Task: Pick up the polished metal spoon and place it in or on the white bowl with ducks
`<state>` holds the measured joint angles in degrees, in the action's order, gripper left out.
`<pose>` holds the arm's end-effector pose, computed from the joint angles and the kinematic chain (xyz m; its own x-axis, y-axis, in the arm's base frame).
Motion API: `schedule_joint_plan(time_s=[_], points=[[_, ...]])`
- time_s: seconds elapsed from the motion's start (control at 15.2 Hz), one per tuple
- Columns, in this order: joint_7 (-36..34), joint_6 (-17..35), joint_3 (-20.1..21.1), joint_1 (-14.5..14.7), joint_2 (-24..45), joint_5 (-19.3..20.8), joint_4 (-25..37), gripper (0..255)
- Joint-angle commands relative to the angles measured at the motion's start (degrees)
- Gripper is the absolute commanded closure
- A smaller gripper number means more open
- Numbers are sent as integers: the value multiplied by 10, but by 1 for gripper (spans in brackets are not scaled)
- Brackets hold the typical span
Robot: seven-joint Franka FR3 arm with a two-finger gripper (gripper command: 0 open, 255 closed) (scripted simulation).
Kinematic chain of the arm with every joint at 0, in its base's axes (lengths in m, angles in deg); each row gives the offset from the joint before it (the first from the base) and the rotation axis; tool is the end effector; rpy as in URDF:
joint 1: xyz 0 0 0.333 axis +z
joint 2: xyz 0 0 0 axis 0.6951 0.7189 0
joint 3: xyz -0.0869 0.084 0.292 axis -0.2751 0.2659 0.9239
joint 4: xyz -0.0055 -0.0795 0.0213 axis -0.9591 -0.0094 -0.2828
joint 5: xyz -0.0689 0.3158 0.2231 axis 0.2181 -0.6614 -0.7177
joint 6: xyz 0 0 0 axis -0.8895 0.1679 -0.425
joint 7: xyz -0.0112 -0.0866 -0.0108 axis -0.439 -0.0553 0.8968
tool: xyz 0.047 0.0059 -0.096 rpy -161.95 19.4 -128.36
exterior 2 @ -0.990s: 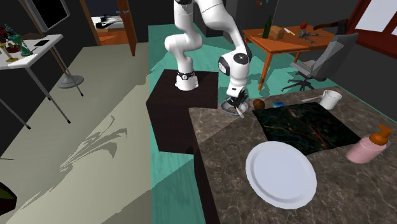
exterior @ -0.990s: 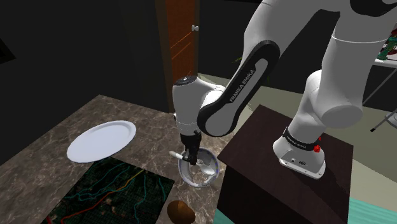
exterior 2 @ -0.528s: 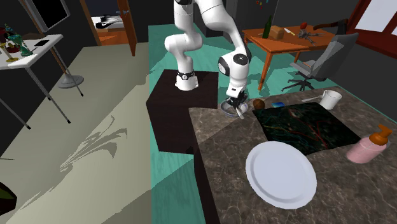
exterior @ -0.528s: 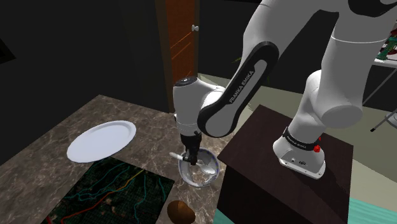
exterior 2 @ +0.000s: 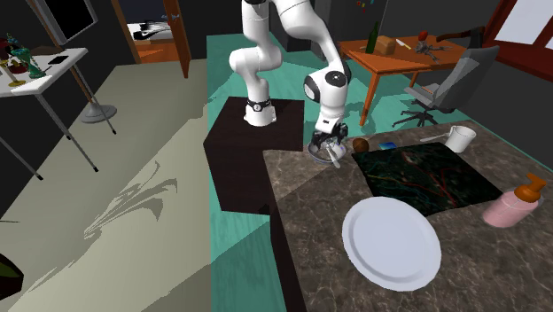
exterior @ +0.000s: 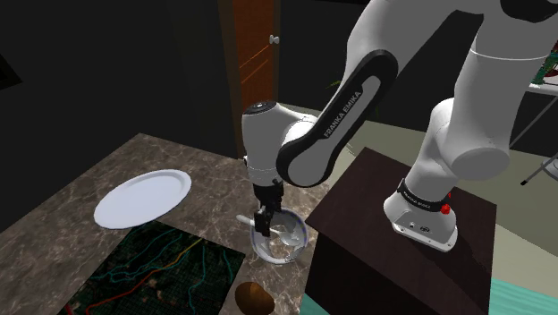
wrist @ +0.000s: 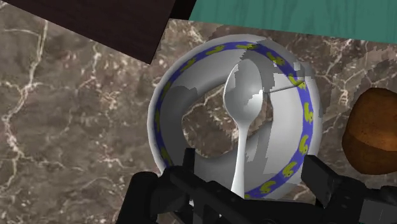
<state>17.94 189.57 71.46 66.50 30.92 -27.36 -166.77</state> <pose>0.3271 0.3441 0.2374 0.9260 0.3505 -0.1404 0.3299 -0.9319 -0.1505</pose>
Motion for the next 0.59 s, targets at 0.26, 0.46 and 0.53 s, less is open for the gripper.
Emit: schedule_joint_plan(time_s=[0.26, 0.46, 0.53], points=[[10, -54, -1, -8, -45, -12, 8, 0], [10, -54, -1, -8, -45, -12, 8, 0], [10, -54, -1, -8, -45, -12, 8, 0]])
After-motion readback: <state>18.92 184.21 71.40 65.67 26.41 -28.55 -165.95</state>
